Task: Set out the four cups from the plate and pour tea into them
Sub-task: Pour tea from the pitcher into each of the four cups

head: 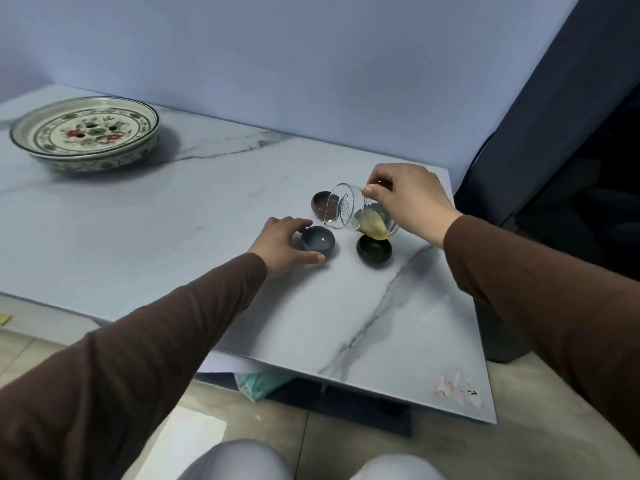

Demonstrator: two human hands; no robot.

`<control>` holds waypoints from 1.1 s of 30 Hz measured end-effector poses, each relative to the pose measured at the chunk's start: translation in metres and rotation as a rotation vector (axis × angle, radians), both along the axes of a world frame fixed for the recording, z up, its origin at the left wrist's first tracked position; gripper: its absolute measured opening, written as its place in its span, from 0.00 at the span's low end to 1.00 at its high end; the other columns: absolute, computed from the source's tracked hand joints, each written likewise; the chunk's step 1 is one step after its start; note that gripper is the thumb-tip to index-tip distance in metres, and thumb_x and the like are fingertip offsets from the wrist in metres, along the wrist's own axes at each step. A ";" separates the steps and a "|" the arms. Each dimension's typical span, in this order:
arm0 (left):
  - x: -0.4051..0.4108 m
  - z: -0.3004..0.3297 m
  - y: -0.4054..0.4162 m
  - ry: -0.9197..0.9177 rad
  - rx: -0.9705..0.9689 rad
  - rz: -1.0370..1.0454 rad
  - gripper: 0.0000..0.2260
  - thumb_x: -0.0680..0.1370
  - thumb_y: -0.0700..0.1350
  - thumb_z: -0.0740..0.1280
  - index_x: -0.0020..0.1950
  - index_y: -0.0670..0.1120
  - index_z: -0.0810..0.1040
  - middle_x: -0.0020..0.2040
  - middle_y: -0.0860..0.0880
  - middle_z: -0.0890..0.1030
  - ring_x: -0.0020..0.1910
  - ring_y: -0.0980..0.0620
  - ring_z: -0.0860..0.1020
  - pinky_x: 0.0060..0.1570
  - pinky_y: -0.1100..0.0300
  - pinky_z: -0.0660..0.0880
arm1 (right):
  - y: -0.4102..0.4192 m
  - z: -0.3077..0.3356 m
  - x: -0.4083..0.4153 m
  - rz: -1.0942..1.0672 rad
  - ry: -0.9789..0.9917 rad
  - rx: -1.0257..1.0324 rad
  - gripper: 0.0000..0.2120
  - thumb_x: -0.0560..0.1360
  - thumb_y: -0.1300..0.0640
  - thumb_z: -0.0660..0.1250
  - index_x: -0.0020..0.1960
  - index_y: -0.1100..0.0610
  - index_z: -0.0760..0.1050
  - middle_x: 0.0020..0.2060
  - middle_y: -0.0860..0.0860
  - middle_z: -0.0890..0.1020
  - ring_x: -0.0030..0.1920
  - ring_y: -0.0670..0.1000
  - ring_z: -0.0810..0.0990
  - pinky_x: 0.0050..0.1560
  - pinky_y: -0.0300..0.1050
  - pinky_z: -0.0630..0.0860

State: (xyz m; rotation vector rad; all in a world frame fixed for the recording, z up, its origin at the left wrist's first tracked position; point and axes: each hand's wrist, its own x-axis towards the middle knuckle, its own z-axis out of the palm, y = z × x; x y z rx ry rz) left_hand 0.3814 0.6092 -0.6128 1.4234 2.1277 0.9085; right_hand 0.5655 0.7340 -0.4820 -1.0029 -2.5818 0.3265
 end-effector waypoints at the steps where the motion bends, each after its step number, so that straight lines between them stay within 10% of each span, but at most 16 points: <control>1: 0.001 0.000 0.000 0.001 -0.002 0.003 0.36 0.66 0.60 0.76 0.71 0.51 0.71 0.63 0.51 0.77 0.64 0.50 0.65 0.65 0.56 0.64 | -0.002 0.000 -0.001 0.016 -0.020 0.023 0.07 0.77 0.49 0.65 0.46 0.50 0.80 0.41 0.48 0.82 0.46 0.53 0.78 0.43 0.44 0.65; 33: 0.004 0.005 0.007 -0.005 0.008 0.011 0.27 0.66 0.56 0.77 0.64 0.53 0.76 0.51 0.54 0.76 0.62 0.50 0.66 0.57 0.60 0.65 | -0.024 0.017 -0.021 0.255 -0.173 0.408 0.09 0.79 0.50 0.64 0.50 0.55 0.78 0.47 0.53 0.81 0.52 0.59 0.76 0.45 0.51 0.72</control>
